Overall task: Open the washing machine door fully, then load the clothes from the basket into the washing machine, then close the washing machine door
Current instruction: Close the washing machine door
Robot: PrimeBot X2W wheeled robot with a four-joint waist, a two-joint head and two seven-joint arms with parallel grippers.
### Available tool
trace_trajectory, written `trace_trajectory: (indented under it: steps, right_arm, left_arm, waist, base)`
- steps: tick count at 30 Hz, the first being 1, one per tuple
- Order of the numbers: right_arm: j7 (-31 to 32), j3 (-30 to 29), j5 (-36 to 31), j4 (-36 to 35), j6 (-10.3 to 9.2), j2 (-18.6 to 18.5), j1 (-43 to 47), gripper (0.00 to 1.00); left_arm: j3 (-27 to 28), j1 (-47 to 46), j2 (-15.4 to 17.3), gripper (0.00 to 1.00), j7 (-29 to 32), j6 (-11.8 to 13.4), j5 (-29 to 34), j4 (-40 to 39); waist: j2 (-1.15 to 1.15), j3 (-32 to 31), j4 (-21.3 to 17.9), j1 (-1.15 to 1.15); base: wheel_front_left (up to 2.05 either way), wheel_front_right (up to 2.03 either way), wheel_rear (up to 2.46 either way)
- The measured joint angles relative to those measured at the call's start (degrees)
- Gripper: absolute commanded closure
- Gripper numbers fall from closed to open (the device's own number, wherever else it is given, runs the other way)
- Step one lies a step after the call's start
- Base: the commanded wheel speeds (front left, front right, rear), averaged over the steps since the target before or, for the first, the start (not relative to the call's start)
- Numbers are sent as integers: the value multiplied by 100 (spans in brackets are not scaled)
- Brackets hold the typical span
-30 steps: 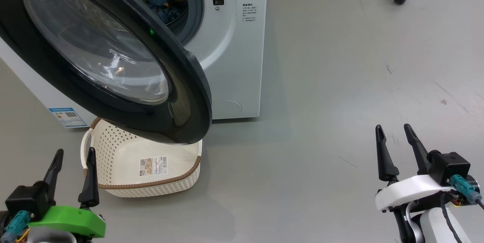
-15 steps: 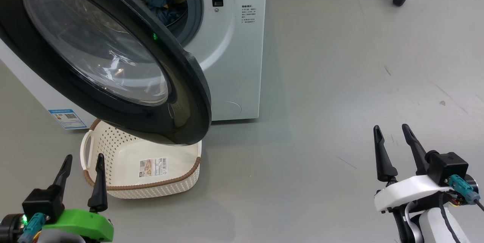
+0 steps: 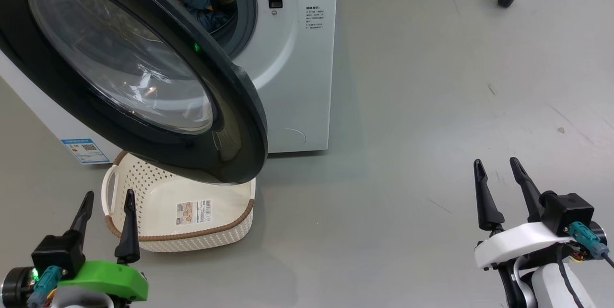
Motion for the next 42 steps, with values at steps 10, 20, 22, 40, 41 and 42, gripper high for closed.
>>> trace_trajectory:
  steps: [10, 20, 22, 40, 41, 42]
  right_arm:
    - [0, 2, -9, 1, 0, 7, 29, 0]
    - [0, 2, -9, 9, 1, 34, 35, 0]
    - [0, 2, -9, 9, 1, 38, 36, 1]
    - [-11, -242, 275, -531, 2, 149, 24, 100]
    - [-15, -247, 310, -684, 3, 149, -35, 100]
    - [-15, -244, 326, -836, 7, 153, -111, 100]
  left_arm:
    - [69, -2, -35, 0, 0, -1, 45, 15]
    - [169, -2, -86, 0, 0, -18, 111, 20]
    - [185, -2, -122, 0, 0, -18, 135, 18]
    - [350, -1, -254, 0, 0, -122, 252, -9]
    - [352, -1, -269, 0, -1, -137, 252, -14]
    - [352, -1, -293, 0, -1, -137, 253, -27]
  waist:
    - [0, -44, 12, 0]
    - [0, -106, 26, 0]
    - [0, -115, 28, 0]
    - [0, -111, 46, 0]
    - [0, -108, 47, 0]
    - [0, -104, 48, 0]
  base:
    - [0, 0, 0]
    - [0, 0, 0]
    - [0, 0, 0]
    - [0, 0, 0]
    - [0, 0, 0]
    - [0, 0, 0]
